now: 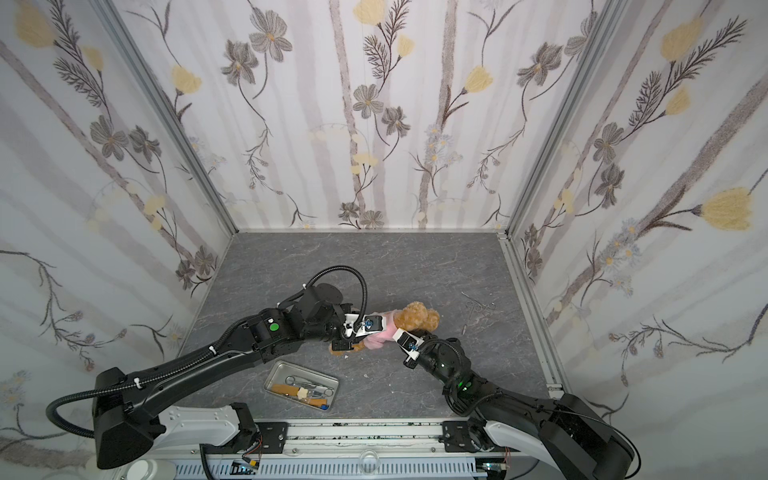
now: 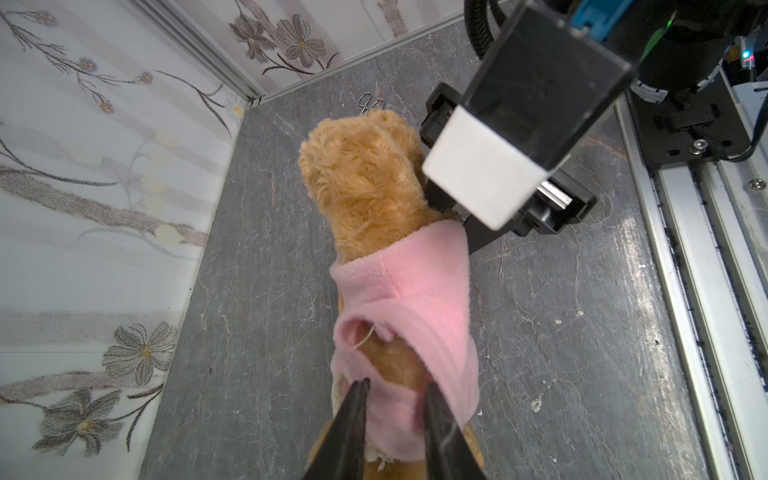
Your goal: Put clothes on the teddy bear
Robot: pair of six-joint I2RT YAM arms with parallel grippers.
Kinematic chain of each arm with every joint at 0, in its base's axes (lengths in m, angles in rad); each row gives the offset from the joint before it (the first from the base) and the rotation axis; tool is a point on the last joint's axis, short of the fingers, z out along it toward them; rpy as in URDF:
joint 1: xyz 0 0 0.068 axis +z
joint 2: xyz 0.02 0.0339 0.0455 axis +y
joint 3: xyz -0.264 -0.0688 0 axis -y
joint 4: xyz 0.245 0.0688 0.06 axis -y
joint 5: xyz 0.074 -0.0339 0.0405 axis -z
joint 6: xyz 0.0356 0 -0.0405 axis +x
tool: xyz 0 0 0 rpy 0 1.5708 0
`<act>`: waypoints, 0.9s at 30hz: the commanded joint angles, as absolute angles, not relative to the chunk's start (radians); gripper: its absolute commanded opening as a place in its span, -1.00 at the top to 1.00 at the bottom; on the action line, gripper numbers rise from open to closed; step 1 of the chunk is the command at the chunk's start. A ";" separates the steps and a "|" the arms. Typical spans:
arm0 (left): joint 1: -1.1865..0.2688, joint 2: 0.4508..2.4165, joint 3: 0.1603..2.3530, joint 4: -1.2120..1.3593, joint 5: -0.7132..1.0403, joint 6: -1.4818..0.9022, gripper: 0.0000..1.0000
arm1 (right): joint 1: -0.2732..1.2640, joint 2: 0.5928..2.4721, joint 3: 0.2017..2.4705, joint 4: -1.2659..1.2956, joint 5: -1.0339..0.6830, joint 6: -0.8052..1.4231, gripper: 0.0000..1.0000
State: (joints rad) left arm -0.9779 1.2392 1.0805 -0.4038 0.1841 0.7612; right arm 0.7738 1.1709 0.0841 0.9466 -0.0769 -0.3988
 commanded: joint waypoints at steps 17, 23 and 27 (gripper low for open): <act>-0.997 1.316 1.138 -0.402 0.108 0.870 0.74 | 0.778 1.195 0.109 1.005 -0.103 -0.397 1.00; -0.997 1.336 1.155 -0.402 0.123 0.873 0.68 | 0.778 1.192 0.107 1.002 -0.100 -0.397 1.00; -0.997 1.345 1.164 -0.403 0.084 0.866 0.63 | 0.778 1.187 0.105 1.002 -0.098 -0.400 1.00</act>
